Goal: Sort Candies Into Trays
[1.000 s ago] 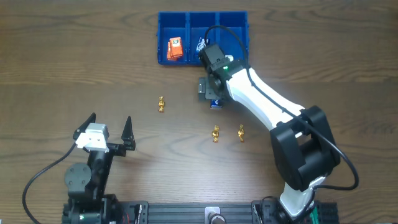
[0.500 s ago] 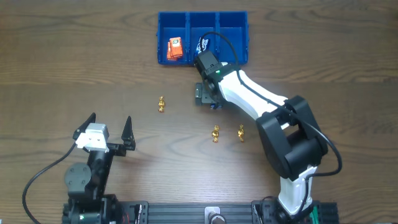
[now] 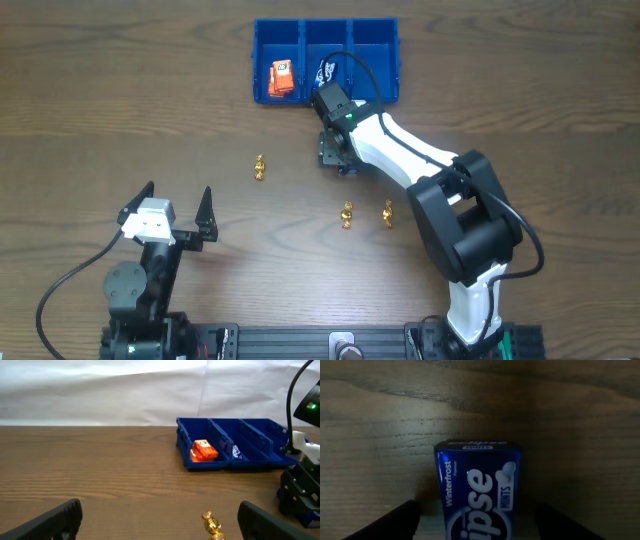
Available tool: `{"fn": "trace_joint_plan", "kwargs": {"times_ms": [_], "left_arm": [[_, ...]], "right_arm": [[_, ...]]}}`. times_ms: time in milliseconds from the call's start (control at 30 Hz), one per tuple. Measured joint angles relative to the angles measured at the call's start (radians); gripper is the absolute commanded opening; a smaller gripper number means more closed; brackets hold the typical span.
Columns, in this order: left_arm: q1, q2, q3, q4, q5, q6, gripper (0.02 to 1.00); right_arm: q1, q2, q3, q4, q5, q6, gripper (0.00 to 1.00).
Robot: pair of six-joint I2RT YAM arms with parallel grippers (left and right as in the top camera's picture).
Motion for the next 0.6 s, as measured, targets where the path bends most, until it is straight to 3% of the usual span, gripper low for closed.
{"fn": "trace_joint_plan", "kwargs": {"times_ms": [100, 200, 367, 600], "left_arm": [[0.0, 0.0, 0.0, 0.0, 0.0, 0.0, 0.996], [0.0, 0.0, 0.0, 0.0, 0.0, 0.0, 0.998], [0.0, 0.0, 0.0, 0.0, 0.0, 0.0, 0.996], [0.0, 0.0, 0.0, 0.0, 0.0, 0.0, 0.998]], "right_arm": [[-0.002, 0.002, 0.0, 0.003, -0.008, 0.006, 0.599], [-0.002, 0.002, 0.0, 0.003, -0.007, 0.011, 0.415], [-0.002, 0.002, 0.0, 0.007, -0.008, 0.015, 0.297], [0.002, -0.003, 0.001, 0.005, -0.011, 0.012, 0.277]]}}
